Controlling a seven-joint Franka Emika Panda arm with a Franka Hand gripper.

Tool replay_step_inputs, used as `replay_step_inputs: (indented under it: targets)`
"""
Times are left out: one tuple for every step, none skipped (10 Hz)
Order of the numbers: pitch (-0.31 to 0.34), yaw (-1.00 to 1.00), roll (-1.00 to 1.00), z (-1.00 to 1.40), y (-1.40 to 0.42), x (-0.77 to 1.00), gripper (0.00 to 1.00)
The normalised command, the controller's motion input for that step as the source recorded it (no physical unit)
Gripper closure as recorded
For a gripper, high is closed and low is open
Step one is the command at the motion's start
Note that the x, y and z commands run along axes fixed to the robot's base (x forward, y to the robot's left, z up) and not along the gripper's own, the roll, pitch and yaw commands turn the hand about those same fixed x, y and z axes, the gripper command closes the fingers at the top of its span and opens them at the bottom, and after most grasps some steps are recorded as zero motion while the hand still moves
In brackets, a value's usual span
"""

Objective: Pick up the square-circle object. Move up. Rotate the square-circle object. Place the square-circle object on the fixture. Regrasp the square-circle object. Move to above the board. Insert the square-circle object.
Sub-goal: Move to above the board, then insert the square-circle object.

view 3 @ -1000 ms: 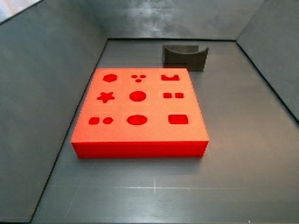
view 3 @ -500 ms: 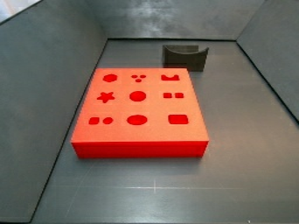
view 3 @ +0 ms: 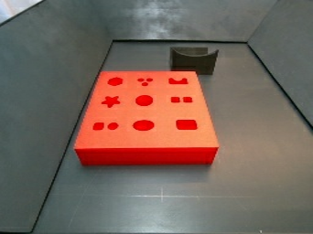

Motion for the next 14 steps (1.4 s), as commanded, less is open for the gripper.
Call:
replay_step_inputs:
  targets:
    - [0.119,0.01,-0.02,0.09,-1.0,0.22,1.0]
    - [0.125,0.01,-0.01,0.09,-1.0,0.22,1.0]
    - [0.129,0.01,0.0,0.1,-1.0,0.23,1.0]
    - [0.124,0.01,-0.01,0.1,-1.0,0.24,1.0]
    - [0.125,0.01,0.0,0.1,-1.0,0.25,1.0]
    - [0.129,0.01,-0.01,0.11,-1.0,0.26,1.0]
    - [0.122,0.01,0.01,0.11,-1.0,0.28,1.0]
    - [0.127,0.01,0.01,0.11,-1.0,0.3,1.0]
    - [0.131,0.01,0.01,0.11,-0.87,0.29,1.0]
    - [0.129,0.01,0.02,0.07,-0.6,0.22,1.0]
    - [0.113,0.01,0.04,0.05,-0.32,0.14,1.0]
    - [0.092,0.01,0.04,0.04,-0.2,0.1,1.0]
    - [0.016,0.0,0.0,-0.11,0.0,-0.04,1.0]
    - [0.0,0.04,0.0,0.0,0.0,0.0,1.0]
